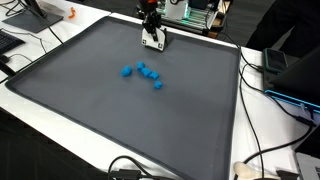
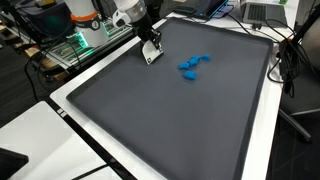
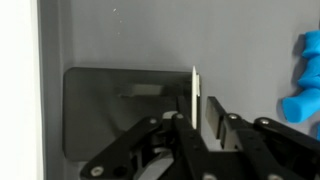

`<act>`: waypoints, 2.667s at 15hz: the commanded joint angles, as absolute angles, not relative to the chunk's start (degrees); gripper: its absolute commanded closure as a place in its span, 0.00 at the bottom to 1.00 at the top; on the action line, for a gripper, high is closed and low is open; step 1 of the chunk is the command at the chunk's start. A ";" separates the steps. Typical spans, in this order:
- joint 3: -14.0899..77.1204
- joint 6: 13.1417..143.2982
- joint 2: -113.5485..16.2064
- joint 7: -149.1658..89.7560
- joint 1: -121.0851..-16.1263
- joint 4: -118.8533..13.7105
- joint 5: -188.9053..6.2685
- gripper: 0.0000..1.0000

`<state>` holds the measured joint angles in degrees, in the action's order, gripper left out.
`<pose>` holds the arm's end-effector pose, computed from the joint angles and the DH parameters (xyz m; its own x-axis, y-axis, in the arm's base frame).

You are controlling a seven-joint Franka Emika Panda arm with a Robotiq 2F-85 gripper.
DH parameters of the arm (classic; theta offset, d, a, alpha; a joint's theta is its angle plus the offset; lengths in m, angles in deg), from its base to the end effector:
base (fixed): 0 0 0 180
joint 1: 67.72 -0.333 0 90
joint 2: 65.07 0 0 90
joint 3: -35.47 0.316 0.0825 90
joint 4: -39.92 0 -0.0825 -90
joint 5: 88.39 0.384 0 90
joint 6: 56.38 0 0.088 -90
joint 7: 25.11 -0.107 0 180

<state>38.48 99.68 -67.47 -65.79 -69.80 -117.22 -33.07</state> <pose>0.3849 0.0035 0.2284 0.0867 -0.9376 -0.3367 -0.9847 -0.0294 -0.1716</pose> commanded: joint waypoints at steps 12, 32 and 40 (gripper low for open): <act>38.57 95.07 -74.24 -78.23 -67.58 -118.27 -51.60 0.00; 44.45 75.04 -80.45 -71.11 -69.76 -98.26 -87.73 0.00; 44.46 75.99 -76.32 -58.58 -70.38 -93.86 -88.10 0.00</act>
<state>44.62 76.13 -76.25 -58.50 -70.24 -93.88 -88.10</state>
